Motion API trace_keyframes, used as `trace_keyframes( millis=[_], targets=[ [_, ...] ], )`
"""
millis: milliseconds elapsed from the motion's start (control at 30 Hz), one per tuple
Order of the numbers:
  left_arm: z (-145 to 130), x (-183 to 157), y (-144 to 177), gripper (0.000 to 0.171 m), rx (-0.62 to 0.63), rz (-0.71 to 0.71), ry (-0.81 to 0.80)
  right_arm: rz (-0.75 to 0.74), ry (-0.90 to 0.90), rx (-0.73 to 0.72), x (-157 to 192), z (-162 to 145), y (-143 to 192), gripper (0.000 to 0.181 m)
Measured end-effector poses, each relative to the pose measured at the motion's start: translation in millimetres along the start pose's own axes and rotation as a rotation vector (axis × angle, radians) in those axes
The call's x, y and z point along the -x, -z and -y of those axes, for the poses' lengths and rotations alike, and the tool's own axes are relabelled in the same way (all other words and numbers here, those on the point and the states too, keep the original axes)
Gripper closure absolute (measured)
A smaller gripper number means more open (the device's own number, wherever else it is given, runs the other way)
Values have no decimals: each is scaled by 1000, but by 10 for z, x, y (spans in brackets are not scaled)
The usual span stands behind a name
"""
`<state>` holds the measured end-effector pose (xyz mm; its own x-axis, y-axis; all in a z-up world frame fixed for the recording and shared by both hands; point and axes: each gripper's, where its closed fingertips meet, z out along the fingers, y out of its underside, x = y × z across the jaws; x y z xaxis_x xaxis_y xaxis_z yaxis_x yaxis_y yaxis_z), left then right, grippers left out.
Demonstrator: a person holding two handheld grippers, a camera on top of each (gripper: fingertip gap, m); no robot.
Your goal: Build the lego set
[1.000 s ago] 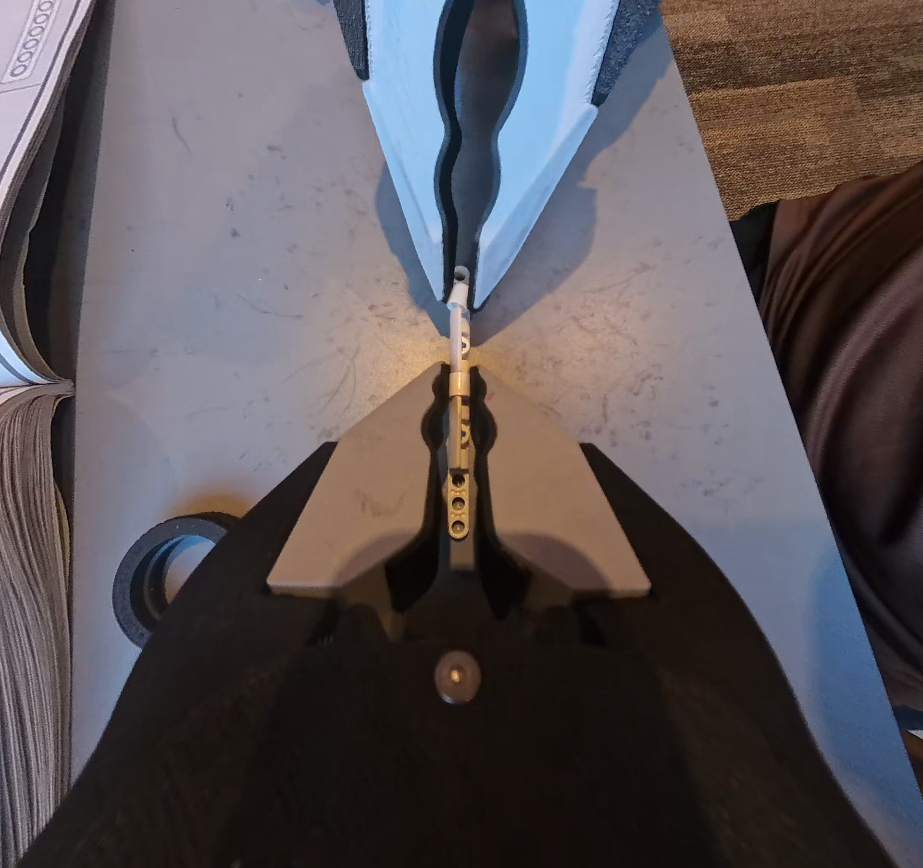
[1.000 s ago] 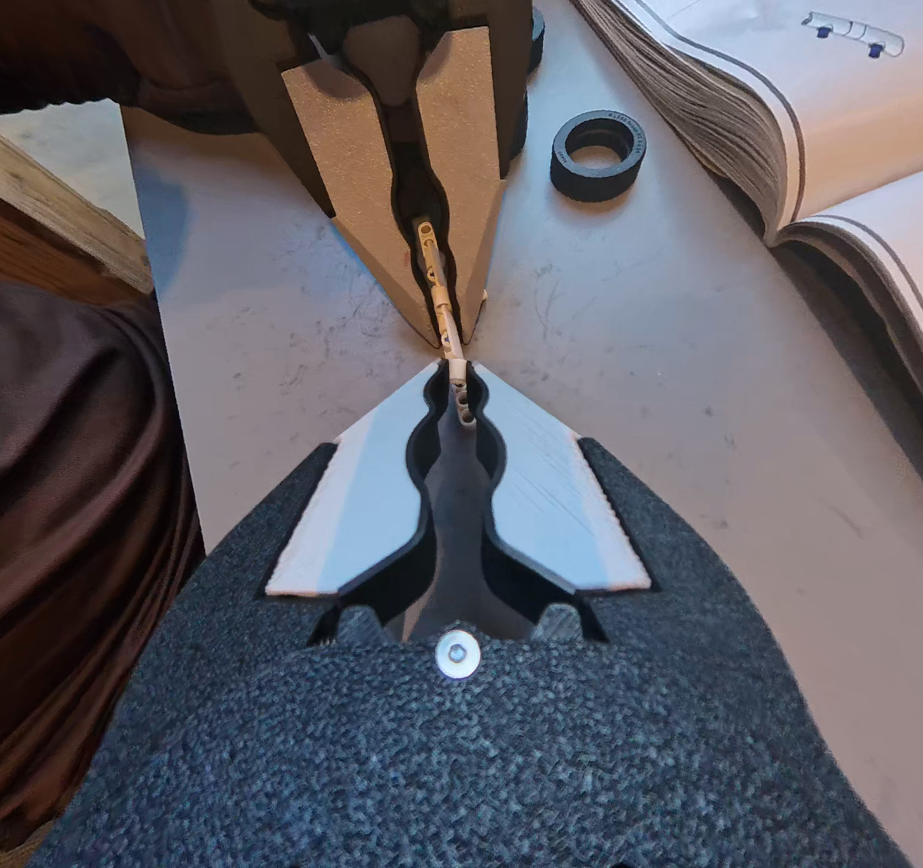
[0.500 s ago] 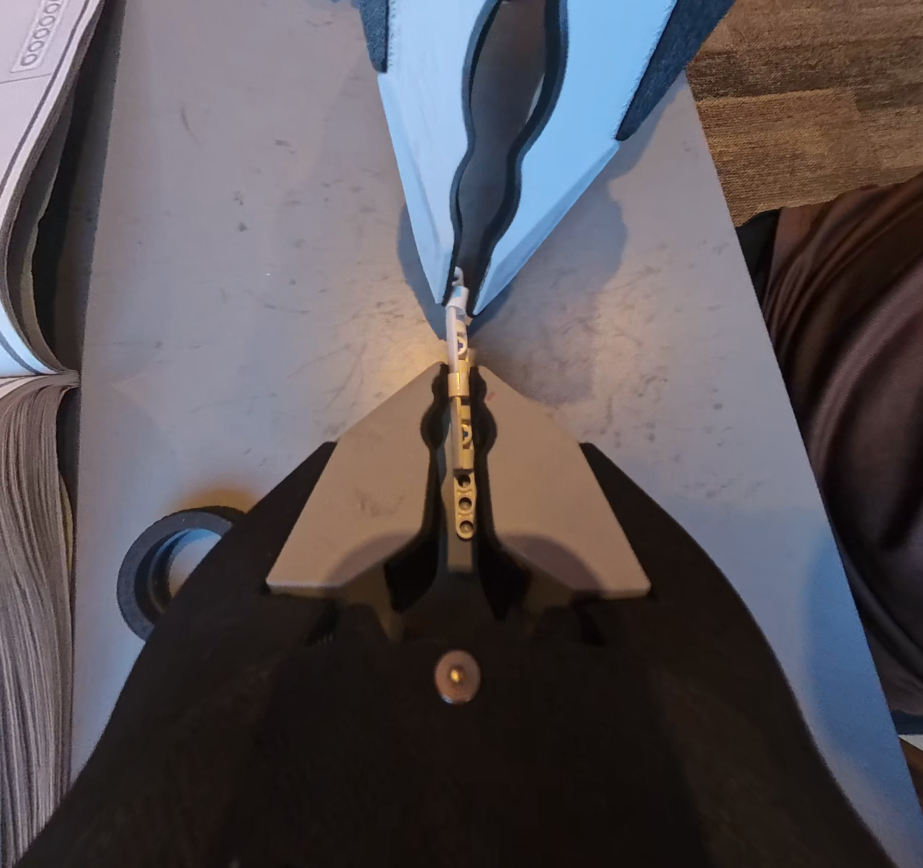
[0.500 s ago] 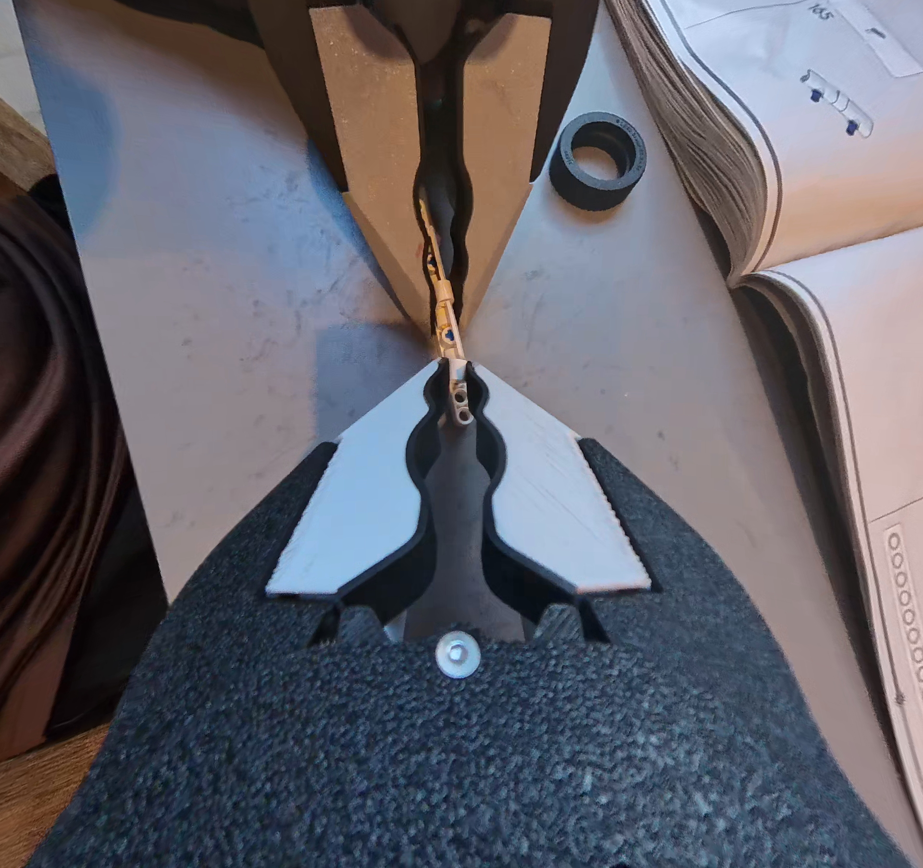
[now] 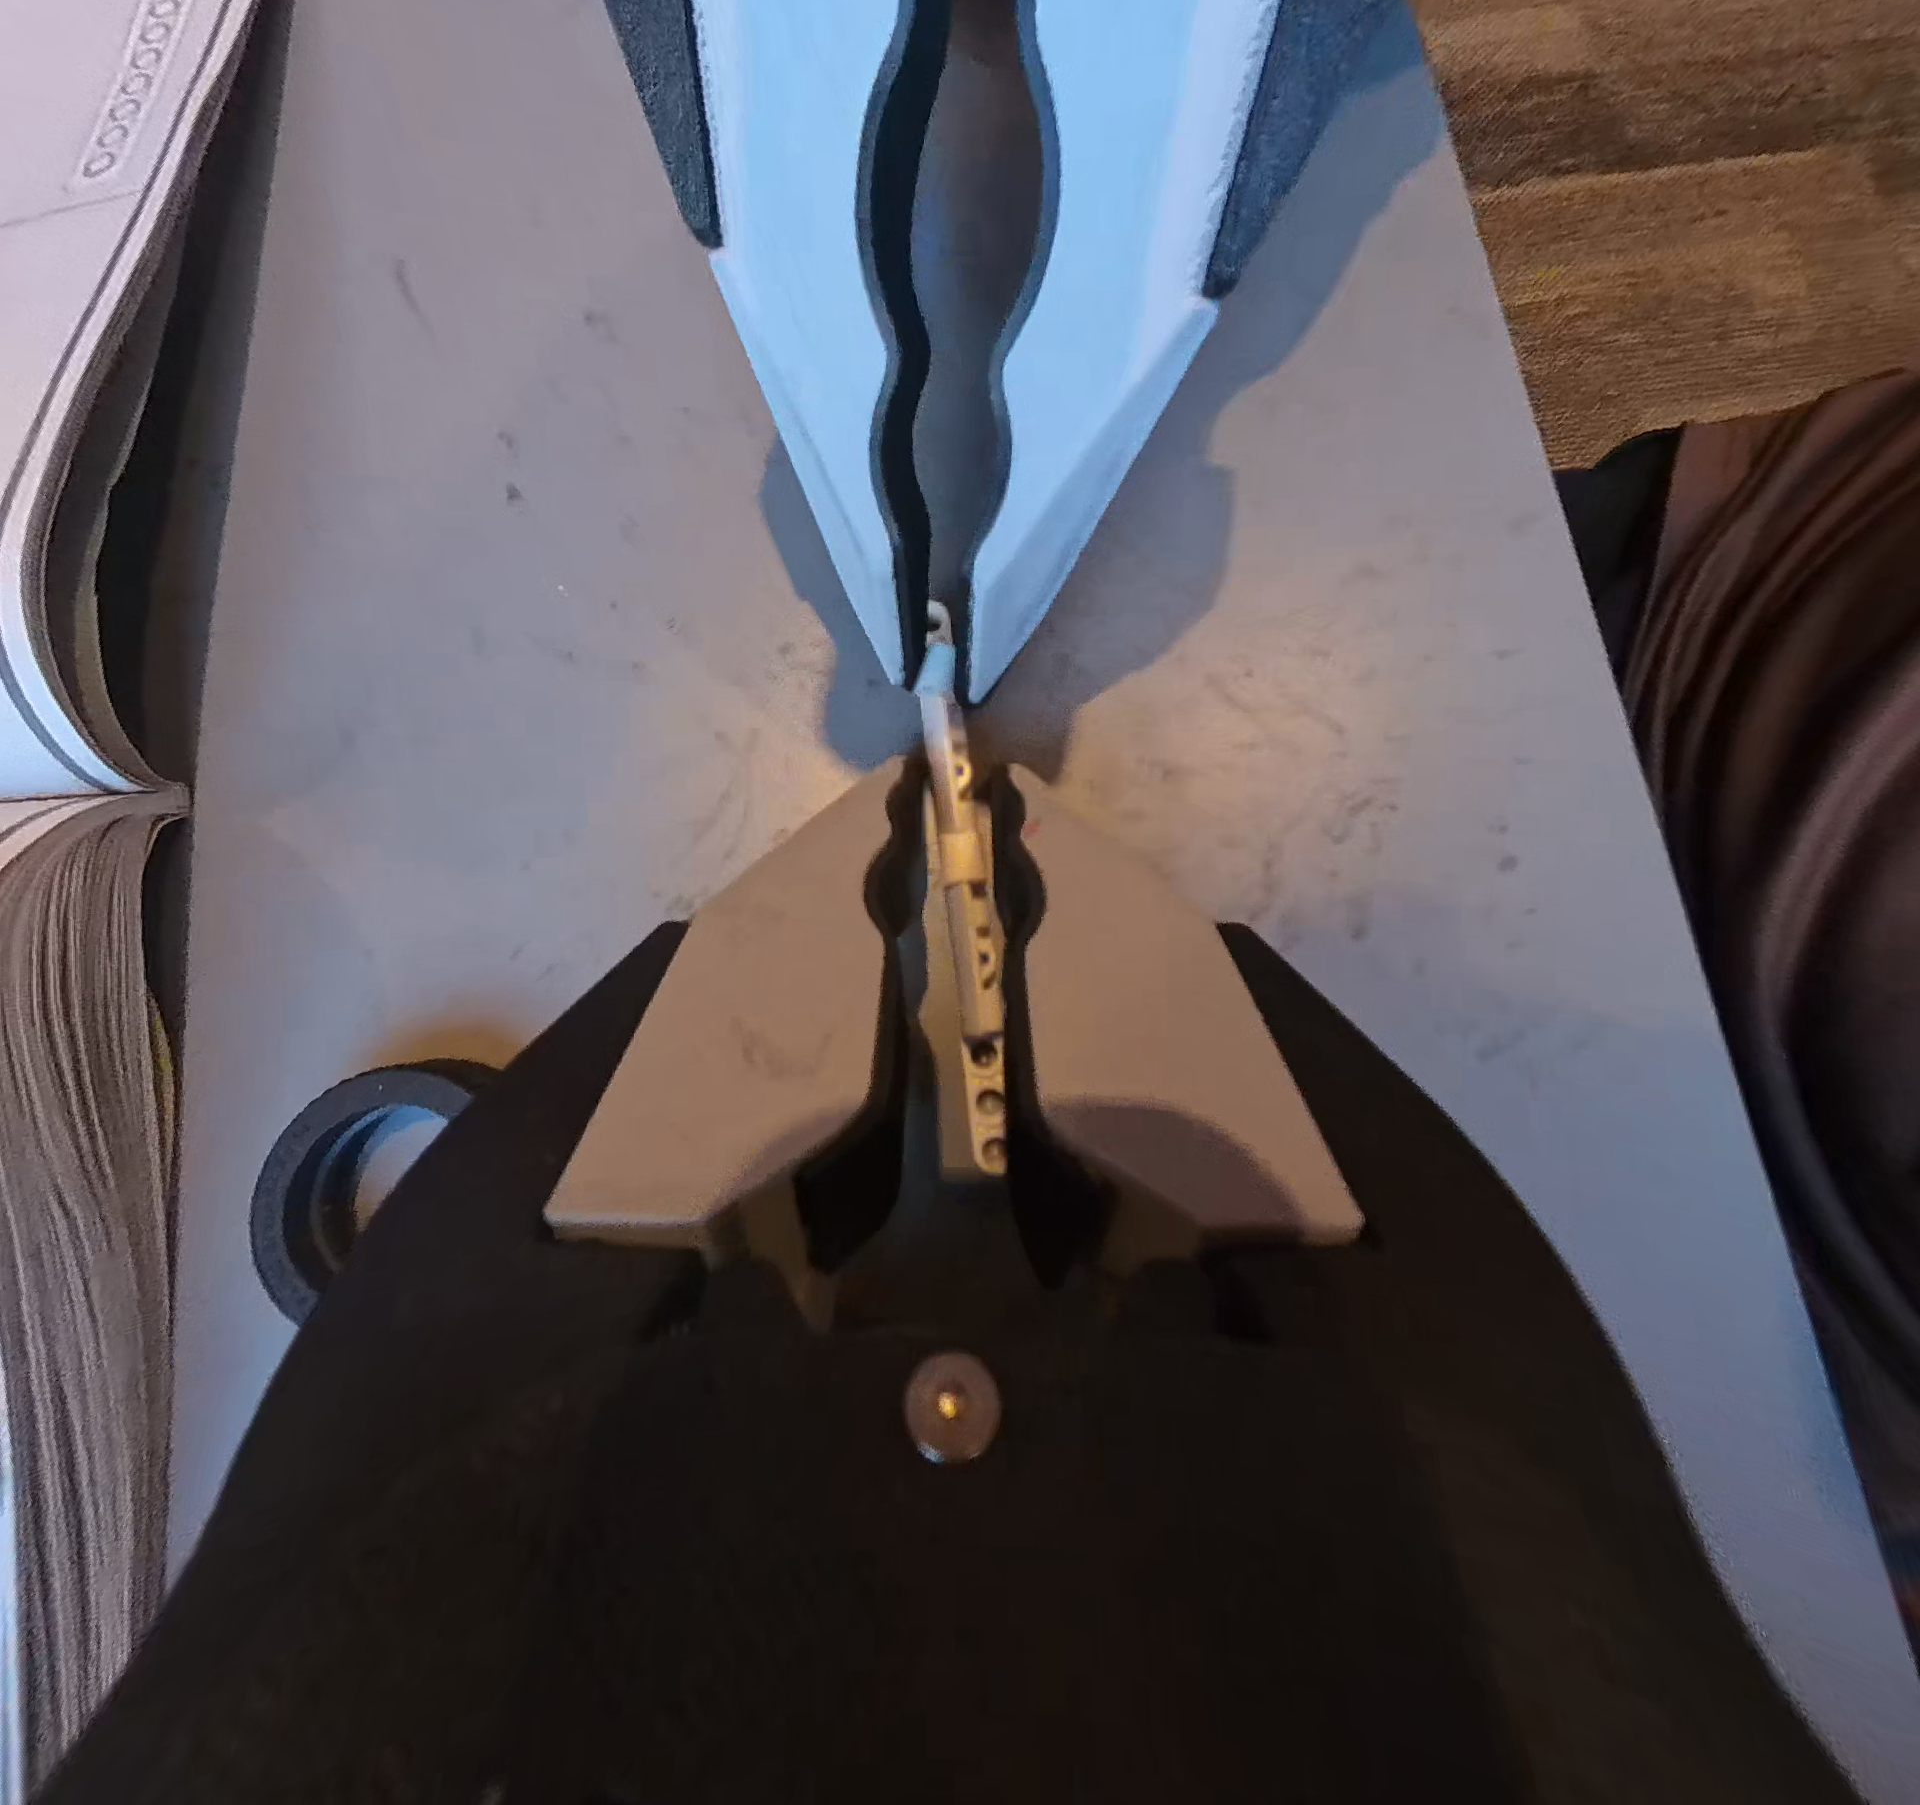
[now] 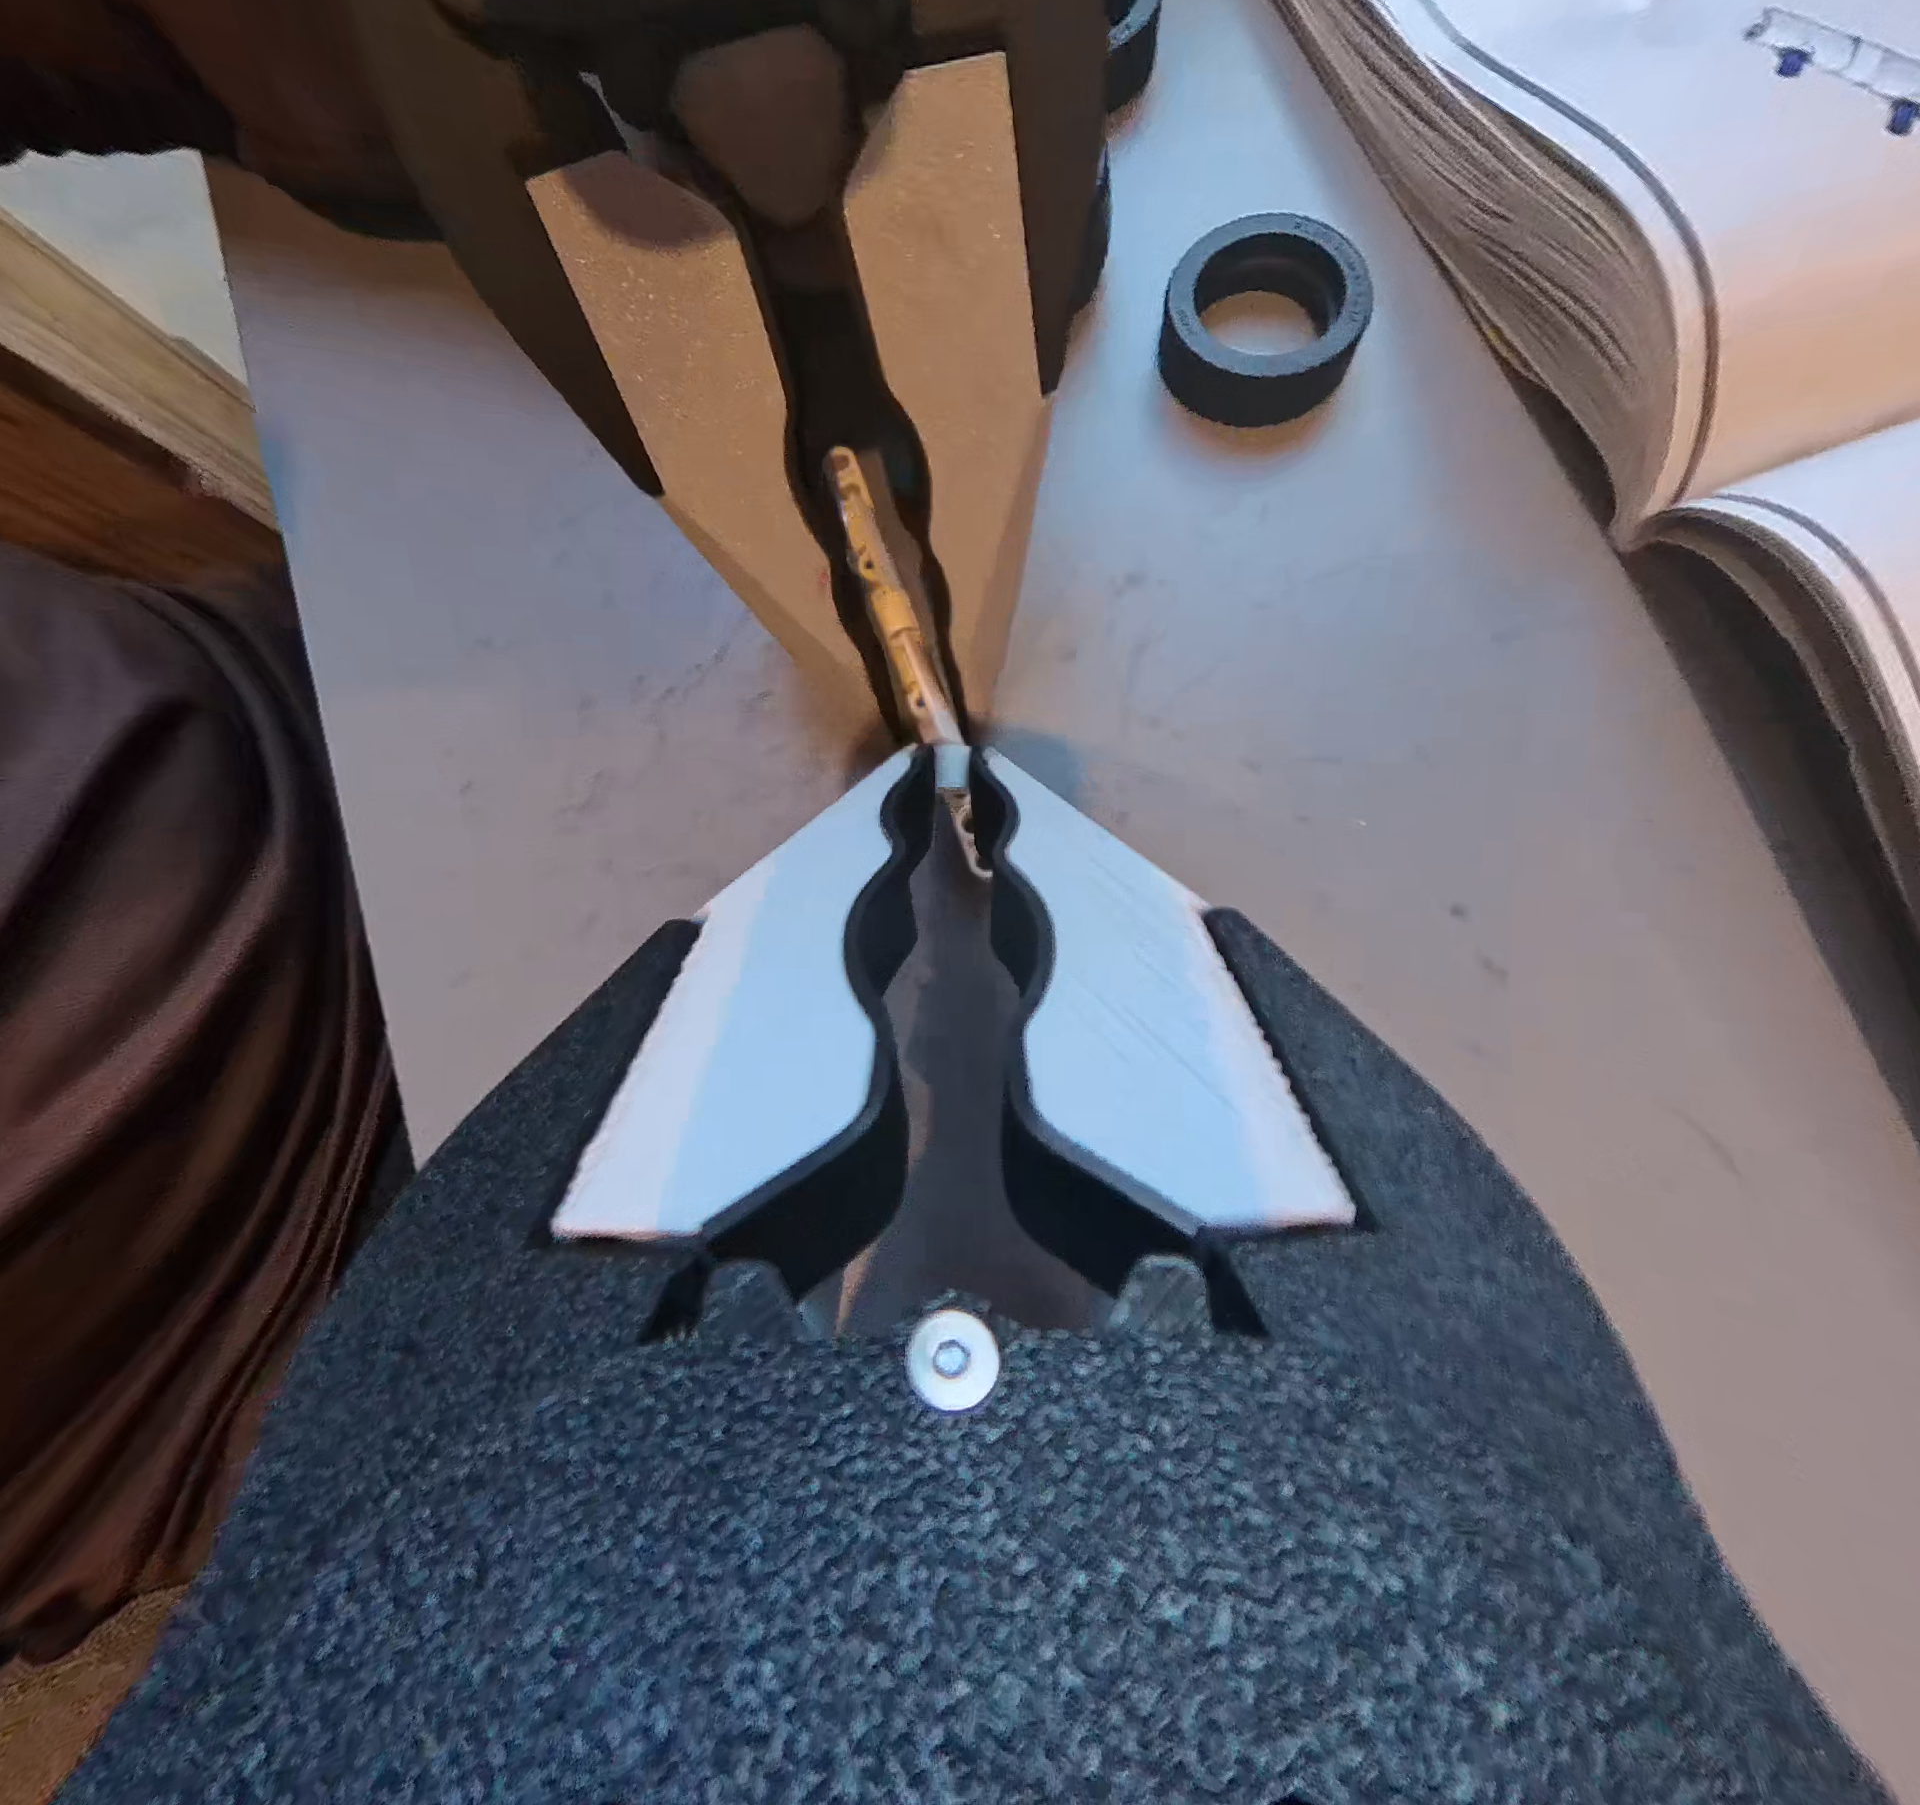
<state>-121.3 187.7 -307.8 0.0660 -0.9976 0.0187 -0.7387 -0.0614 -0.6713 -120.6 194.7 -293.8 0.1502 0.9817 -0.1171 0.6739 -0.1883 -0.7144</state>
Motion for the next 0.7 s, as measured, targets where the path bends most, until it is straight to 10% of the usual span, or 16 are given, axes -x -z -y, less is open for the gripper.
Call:
trace_keyframes(
  millis=[700],
  targets=[
    [117,47,-34,166,-60,105,-15,8,5,-21,10,-86,31,175]
  ],
)
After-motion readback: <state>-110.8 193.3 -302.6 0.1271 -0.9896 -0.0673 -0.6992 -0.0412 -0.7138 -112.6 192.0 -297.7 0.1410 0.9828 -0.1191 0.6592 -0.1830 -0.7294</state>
